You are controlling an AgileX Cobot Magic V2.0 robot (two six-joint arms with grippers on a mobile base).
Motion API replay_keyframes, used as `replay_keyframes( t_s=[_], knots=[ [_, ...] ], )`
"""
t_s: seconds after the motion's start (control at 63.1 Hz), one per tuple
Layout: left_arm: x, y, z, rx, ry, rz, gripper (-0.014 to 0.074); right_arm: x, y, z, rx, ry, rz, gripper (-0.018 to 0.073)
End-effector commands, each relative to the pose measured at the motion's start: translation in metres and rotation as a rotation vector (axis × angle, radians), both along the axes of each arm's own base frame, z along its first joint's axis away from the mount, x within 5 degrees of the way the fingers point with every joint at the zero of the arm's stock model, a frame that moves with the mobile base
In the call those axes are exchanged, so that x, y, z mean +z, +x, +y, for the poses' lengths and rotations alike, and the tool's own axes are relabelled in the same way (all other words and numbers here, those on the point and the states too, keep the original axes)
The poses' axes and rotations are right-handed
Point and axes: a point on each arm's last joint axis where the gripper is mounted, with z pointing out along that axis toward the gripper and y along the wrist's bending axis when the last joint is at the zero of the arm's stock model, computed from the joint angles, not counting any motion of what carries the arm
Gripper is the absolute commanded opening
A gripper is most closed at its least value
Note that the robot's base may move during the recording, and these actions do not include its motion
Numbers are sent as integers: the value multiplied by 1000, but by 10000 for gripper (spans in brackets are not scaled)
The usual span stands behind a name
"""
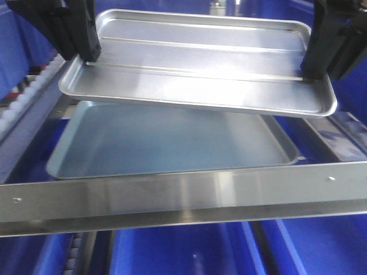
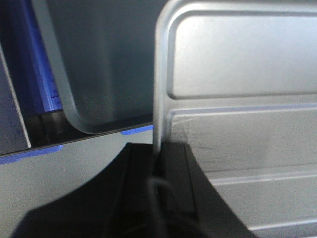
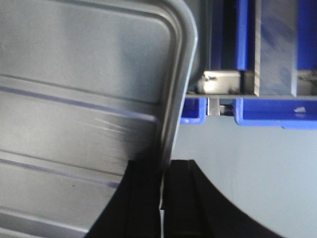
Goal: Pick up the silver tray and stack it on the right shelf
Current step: 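Carry the held tray above the larger silver tray on the shelf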
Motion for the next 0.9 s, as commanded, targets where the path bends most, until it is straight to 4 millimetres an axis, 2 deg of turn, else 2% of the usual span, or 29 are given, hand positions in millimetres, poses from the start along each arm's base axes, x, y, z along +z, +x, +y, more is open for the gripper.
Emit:
replay_keyframes(
  t_s=[0.0, 0.887],
  knots=[
    [25, -3, 0, -11, -88, -91, -94, 21, 0, 0, 25, 38, -100, 57],
    [25, -3, 0, -11, -88, -91, -94, 21, 0, 0, 25, 38, -100, 57]
  ],
)
